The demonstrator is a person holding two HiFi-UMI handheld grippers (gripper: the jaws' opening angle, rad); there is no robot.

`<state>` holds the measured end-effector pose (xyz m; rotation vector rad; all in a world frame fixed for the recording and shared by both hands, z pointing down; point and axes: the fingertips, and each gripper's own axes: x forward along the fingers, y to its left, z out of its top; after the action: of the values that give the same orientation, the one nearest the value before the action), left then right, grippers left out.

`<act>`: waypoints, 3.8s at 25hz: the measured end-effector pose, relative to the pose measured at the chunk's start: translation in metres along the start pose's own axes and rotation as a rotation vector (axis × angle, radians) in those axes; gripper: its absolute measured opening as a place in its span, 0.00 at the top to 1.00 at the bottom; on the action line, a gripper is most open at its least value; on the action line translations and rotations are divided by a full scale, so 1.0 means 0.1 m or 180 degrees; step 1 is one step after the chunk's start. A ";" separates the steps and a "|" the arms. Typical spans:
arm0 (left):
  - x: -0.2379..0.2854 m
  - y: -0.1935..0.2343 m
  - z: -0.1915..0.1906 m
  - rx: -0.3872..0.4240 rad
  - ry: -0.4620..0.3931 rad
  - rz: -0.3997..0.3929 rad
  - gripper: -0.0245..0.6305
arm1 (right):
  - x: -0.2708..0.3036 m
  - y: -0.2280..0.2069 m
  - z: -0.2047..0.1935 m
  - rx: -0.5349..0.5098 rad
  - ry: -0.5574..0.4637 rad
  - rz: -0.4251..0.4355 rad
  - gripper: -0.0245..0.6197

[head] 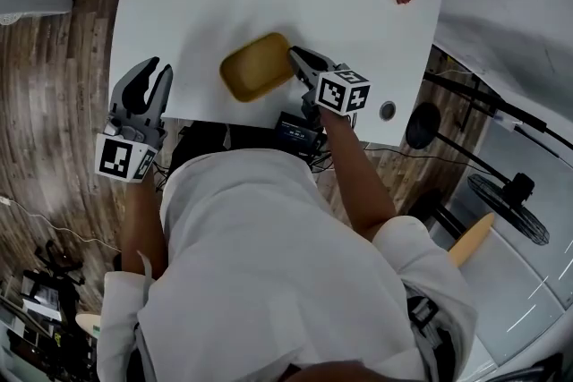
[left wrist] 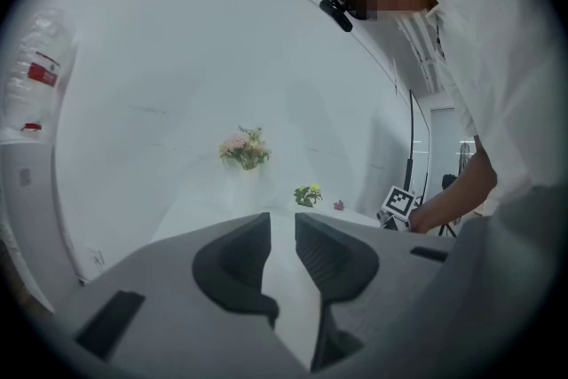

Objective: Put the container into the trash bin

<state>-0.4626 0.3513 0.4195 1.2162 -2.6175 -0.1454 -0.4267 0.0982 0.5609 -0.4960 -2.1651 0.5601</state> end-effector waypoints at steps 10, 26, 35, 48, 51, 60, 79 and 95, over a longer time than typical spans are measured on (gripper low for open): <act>-0.16 -0.04 0.41 0.0167 -0.0282 -0.0152 0.82 | -0.41 0.35 0.41 -0.0118 -0.0549 -0.0020 0.90; -0.30 -0.59 1.22 0.0621 -0.0770 -0.0945 0.83 | -2.05 1.21 0.89 -0.0387 -0.2329 -0.0364 0.90; -0.10 -1.31 1.05 0.0651 -0.0707 -0.1611 0.83 | -2.98 1.09 0.23 -0.0155 -0.2939 -0.0945 0.90; 0.30 -2.69 0.82 0.0791 -0.0468 -0.2531 0.83 | -4.40 0.66 -0.94 0.0248 -0.3526 -0.1930 0.90; 0.37 -3.12 0.76 0.0831 -0.0418 -0.2748 0.83 | -4.76 0.56 -1.27 0.0366 -0.3650 -0.2111 0.90; 0.37 -4.57 0.50 0.0858 -0.0313 -0.3359 0.83 | -5.81 0.29 -2.31 0.0696 -0.3969 -0.2547 0.90; 0.30 -6.87 -0.56 0.0968 0.0258 -0.3998 0.83 | -6.73 -0.62 -4.34 0.1689 -0.3958 -0.2816 0.90; 0.90 -6.93 -2.44 0.1056 0.1024 -0.3832 0.83 | -5.41 -2.31 -5.68 0.2606 -0.3371 -0.2509 0.90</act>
<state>0.0581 -0.1620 0.5362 2.4949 -1.3641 0.2633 0.3052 -0.2494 0.6680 1.3044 -2.4560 1.3041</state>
